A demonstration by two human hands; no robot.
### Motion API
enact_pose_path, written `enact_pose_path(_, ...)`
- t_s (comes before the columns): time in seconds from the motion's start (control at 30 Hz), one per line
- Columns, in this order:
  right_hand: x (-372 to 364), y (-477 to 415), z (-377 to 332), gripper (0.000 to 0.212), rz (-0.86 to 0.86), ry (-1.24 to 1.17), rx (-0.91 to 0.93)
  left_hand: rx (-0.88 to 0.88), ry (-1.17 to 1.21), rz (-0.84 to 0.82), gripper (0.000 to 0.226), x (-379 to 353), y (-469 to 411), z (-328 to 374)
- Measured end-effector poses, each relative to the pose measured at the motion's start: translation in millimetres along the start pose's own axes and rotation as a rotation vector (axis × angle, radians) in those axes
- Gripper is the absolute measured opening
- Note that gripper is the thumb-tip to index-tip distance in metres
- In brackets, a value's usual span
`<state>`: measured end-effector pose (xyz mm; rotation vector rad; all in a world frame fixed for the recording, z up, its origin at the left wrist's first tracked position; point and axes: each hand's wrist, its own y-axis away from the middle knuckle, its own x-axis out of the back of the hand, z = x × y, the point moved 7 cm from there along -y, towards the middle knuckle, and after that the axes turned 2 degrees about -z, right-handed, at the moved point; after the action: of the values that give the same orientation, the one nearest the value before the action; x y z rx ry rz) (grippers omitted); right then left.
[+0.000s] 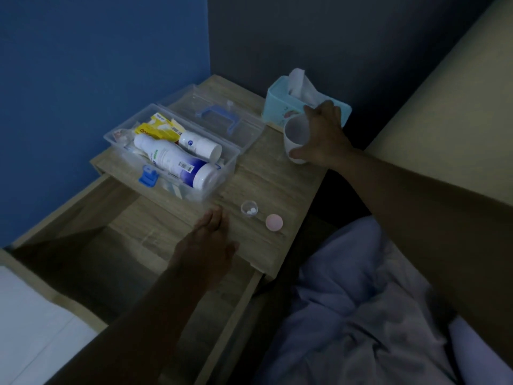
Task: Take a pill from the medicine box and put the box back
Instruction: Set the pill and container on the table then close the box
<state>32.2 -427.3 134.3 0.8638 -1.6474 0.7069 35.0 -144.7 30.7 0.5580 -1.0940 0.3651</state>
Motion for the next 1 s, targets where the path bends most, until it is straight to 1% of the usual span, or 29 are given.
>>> enact_pose_path(0.1, 10, 19, -6, 0.101, 0.036, -0.103, 0.084, 0.0, -0.006, 0.0, 0.074, 2, 0, 2)
enact_pose_path(0.23, 7, 38, -13, 0.105, 0.016, -0.16, 0.117, 0.016, -0.013, -0.012, 0.074, 3, 2, 3)
enact_pose_path(0.43, -11, 58, -22, 0.103, -0.04, -0.177, 0.078, 0.034, 0.018, -0.064, 0.075, 7, 2, 8)
enact_pose_path(0.7, -21, 70, -27, 0.104, -0.065, -0.169, 0.065, 0.041, 0.035, -0.056, 0.073, 10, 5, 11)
enact_pose_path(0.87, -21, 74, -26, 0.101, -0.06, -0.177, 0.021, 0.044, 0.051, -0.061, 0.073, 8, 4, 9)
enact_pose_path(1.0, -20, 74, -31, 0.105, -0.148, -0.12, 0.011, 0.036, 0.105, -0.101, 0.072, 13, 4, 9)
